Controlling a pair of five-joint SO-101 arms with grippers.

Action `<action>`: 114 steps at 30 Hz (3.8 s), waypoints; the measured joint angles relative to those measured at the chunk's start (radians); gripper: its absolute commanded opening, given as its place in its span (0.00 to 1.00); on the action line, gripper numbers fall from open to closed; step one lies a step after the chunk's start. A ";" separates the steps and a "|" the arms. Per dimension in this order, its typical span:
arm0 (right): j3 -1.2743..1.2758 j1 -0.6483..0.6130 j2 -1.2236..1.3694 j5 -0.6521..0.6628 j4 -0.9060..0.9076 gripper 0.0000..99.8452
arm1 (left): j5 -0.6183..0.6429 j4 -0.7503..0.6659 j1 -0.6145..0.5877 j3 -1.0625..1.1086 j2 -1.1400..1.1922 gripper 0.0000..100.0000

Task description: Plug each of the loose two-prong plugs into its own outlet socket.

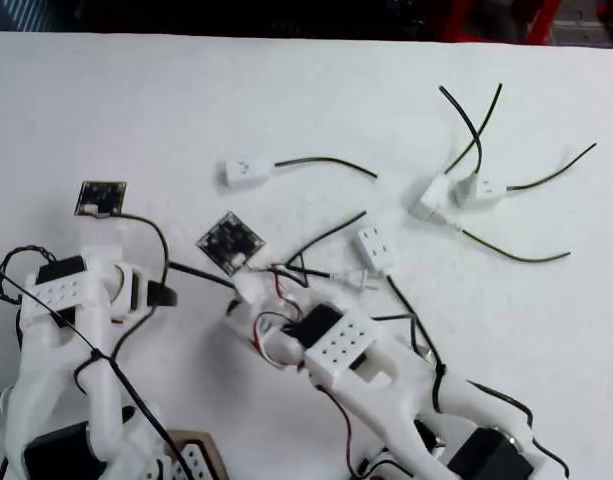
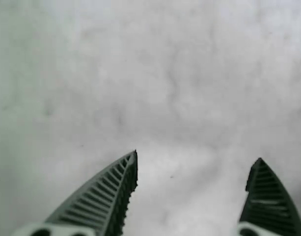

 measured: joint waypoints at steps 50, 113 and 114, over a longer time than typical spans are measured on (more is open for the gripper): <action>0.256 0.005 -0.207 -0.040 -0.269 0.02 | 0.002 0.000 -0.028 0.000 0.000 0.35; 0.186 0.035 -0.193 0.187 0.031 0.02 | 0.002 0.000 -0.017 0.000 0.000 0.35; 0.169 0.035 -0.193 0.161 0.044 0.02 | 0.002 0.000 -0.015 0.000 0.000 0.35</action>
